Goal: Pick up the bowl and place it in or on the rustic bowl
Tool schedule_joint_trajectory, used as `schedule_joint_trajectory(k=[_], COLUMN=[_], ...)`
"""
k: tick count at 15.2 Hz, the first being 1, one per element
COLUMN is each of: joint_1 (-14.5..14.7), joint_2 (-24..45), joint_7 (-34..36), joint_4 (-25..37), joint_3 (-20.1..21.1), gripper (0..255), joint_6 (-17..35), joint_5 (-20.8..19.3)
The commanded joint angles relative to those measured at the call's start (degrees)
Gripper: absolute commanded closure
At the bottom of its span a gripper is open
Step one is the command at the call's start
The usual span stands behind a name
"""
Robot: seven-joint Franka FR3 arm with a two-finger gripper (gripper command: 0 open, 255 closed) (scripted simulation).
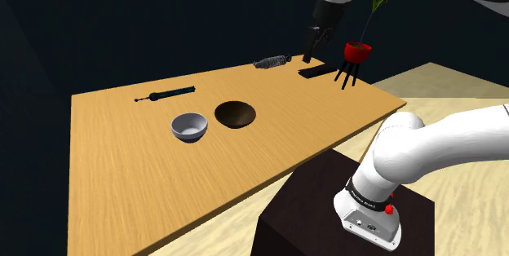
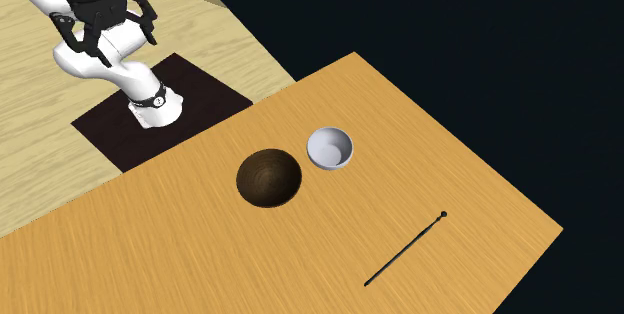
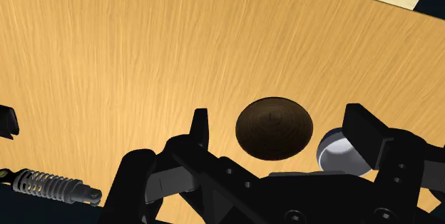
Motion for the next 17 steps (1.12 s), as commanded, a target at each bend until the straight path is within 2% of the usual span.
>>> schedule_joint_trajectory(k=[1, 9, 17], joint_1=[0.00, 1.09, 1.76], joint_2=[0.00, 11.15, 25.74], joint_7=[0.00, 4.59, 9.01], joint_4=[0.00, -2.83, -0.58], joint_3=[0.00, 2.83, 5.64], gripper=[0, 0, 0], joint_6=[0.00, 13.95, 26.34], joint_5=[0.00, 1.73, 2.05])
